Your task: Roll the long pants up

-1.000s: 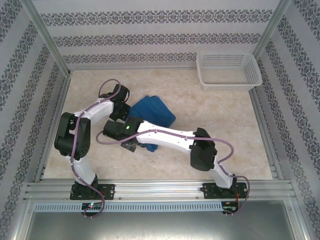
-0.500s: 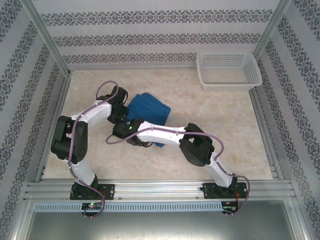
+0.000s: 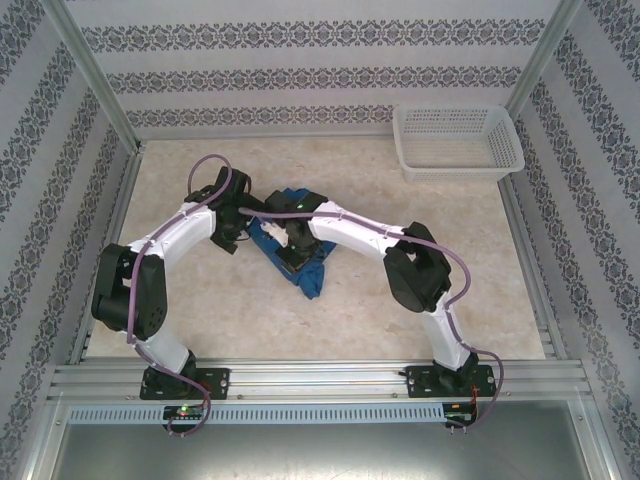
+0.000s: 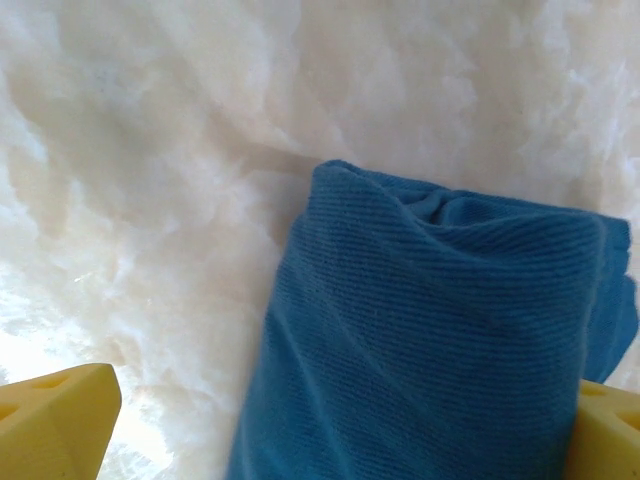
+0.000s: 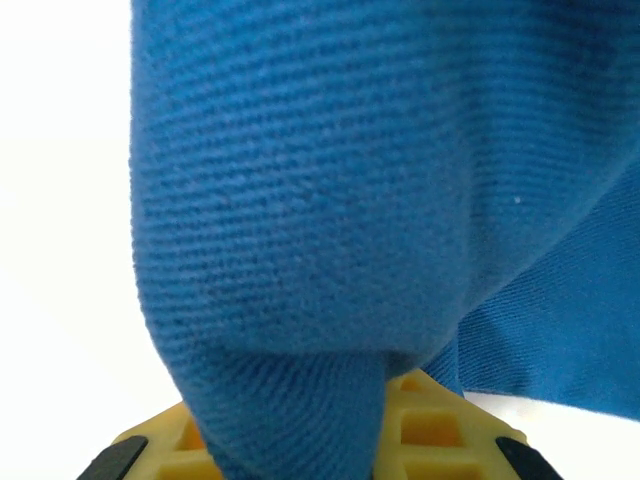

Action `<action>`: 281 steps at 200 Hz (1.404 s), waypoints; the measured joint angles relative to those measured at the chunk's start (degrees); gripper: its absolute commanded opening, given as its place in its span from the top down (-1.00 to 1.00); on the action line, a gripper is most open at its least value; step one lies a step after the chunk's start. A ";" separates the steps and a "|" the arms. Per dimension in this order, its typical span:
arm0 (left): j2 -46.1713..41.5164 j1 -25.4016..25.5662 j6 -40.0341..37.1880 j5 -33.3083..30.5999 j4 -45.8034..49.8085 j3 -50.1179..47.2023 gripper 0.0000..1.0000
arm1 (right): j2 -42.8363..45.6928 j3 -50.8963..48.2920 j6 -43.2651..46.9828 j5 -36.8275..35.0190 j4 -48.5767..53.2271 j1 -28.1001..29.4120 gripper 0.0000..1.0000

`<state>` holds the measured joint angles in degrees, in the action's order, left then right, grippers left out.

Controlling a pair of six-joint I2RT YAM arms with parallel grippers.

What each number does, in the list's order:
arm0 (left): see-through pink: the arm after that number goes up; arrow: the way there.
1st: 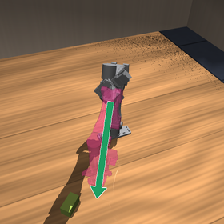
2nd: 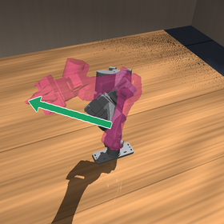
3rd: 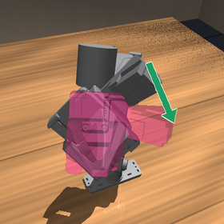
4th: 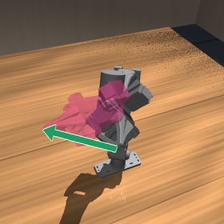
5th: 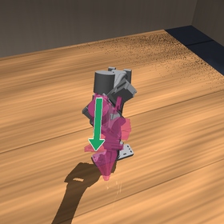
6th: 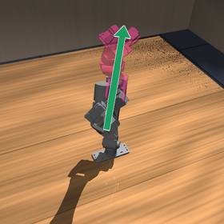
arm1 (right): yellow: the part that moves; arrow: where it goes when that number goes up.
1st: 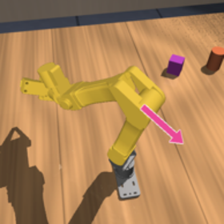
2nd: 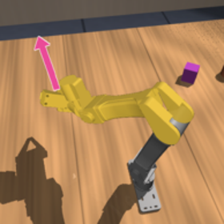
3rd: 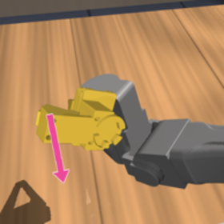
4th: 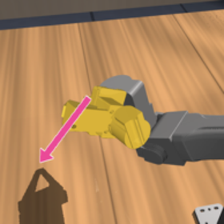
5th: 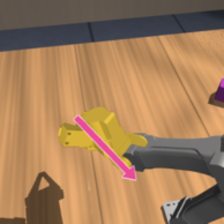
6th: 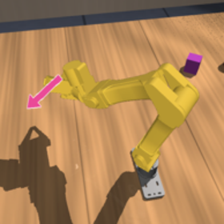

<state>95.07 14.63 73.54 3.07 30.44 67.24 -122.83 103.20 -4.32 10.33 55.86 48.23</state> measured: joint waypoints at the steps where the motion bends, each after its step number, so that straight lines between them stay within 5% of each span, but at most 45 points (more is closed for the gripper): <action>1: 0.00 0.00 0.00 0.00 -0.11 -0.04 -1.00 | 0.00 0.00 -0.15 0.70 -0.04 -0.15 1.00; 54: 1.73 1.07 0.46 1.01 -4.13 -0.96 -0.92 | 0.13 -2.97 -5.03 22.73 -4.15 -3.93 1.00; 60: 2.40 1.29 0.63 1.09 -4.55 -0.96 -0.74 | 0.15 -3.56 -5.62 25.11 -4.87 -4.31 1.00; 72: 3.58 1.55 0.85 1.22 -5.20 -0.96 0.66 | 0.20 -4.63 -6.56 28.41 -6.05 -5.01 1.00; 76: 3.87 1.64 0.90 1.22 -5.22 -0.96 0.99 | 0.20 -4.96 -6.86 29.27 -6.49 -5.16 1.00; 95: 5.79 1.73 1.55 1.77 -5.20 -0.42 1.00 | 0.22 -6.08 -7.80 30.58 -7.74 -5.49 1.00; 105: 6.73 1.84 1.51 2.34 -5.22 0.17 1.00 | 0.31 -6.25 -8.07 30.03 -7.96 -5.51 0.54; 118: 6.99 1.92 1.38 2.89 -5.27 0.79 1.00 | 1.03 -6.49 -8.68 27.89 -7.98 -5.49 -0.50; 136: 7.26 2.25 1.38 2.84 -5.46 1.11 1.00 | 3.26 -7.13 -9.11 21.49 -6.32 -4.83 -0.89; 169: 7.61 2.25 0.79 2.69 -4.26 2.43 1.00 | 8.20 -6.97 -9.44 1.46 -3.02 0.31 -0.92; 217: 7.61 2.25 1.90 2.27 -2.84 2.62 1.00 | 5.51 7.13 -10.95 -28.15 5.07 17.77 -0.96; 247: 7.61 2.25 2.84 2.32 -2.78 2.62 1.00 | -4.37 18.18 -11.52 -39.65 9.42 24.94 -0.95; 281: 7.58 2.25 3.04 2.32 -2.62 2.62 1.00 | -11.76 16.61 -10.49 -48.74 11.85 24.48 -0.95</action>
<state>102.65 16.88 76.58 5.39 27.81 69.87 -134.58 119.81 -14.81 -38.41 67.70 72.71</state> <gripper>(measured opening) 0.269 0.977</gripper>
